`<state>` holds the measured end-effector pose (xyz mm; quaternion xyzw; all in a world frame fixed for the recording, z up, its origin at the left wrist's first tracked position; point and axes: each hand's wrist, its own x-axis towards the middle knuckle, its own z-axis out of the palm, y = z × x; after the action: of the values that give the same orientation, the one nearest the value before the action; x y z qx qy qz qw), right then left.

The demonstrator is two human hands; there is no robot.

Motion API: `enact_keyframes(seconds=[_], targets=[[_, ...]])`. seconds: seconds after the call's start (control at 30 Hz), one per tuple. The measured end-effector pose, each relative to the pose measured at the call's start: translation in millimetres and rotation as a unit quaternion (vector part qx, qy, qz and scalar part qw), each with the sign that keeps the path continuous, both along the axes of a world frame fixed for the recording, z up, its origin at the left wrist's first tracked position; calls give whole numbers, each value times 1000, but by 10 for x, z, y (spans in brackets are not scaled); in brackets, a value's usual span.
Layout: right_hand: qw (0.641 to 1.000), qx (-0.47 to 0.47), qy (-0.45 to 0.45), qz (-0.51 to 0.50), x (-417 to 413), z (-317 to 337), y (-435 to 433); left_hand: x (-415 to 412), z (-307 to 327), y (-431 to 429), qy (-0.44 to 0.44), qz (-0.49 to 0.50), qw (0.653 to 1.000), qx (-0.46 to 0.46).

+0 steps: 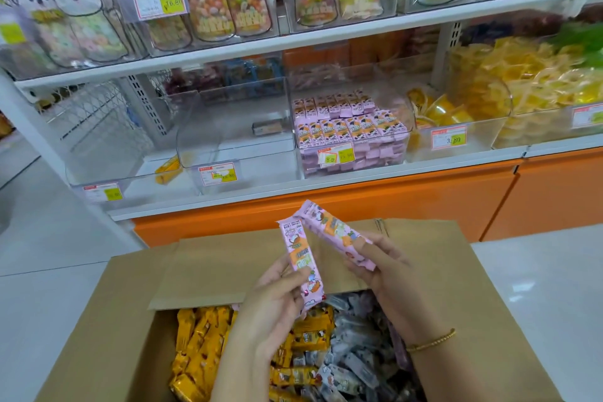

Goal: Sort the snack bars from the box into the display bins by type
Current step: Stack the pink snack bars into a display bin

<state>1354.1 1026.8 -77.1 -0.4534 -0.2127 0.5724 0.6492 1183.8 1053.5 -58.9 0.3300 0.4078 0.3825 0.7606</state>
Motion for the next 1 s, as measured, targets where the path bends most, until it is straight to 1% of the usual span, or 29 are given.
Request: enact_keyframes(seconds=[0.1,0.17,0.27,0.33,0.37,0.4,0.43,0.47,0.5,0.53,0.6,0.67,0.7,0.73,0.77,0.87,0.93,1.0], targets=[[999,5,-15,29,-170,-33,-13,106,1,-13,-30,-9,1000,3],[997,12,-70,22,-217,-33,-15,143,35,-8,-16,-5,1000,13],[983,38,-180,29,-176,36,8,153,106,31,32,-3,999,24],[968,37,-241,65,-122,102,31,144,154,93,91,-2,995,36],[954,35,-284,85,-97,133,41,135,176,138,120,-2,992,40],[932,31,-347,96,-71,159,53,120,192,193,145,-12,988,47],[896,25,-434,93,-46,204,85,99,218,257,170,-31,983,58],[841,28,-535,71,-17,259,145,75,244,329,199,-57,975,75],[784,44,-617,54,4,338,228,46,281,407,232,-86,964,96],[738,68,-669,58,19,446,331,19,323,491,266,-120,949,119],[661,122,-728,134,32,700,556,-15,445,660,316,-183,919,151],[551,174,-792,196,51,878,767,-43,592,824,328,-214,904,170],[501,199,-818,201,88,933,853,-52,657,889,327,-218,902,178],[466,226,-834,192,139,961,925,-62,711,950,328,-221,899,185],[445,256,-839,180,194,992,972,-64,759,1001,335,-229,893,194],[408,336,-829,186,347,1052,1073,-15,854,1155,356,-280,864,221],[375,369,-826,201,462,1069,1143,53,896,1274,370,-313,846,223],[352,379,-832,201,605,1089,1208,147,963,1387,370,-345,832,228]])
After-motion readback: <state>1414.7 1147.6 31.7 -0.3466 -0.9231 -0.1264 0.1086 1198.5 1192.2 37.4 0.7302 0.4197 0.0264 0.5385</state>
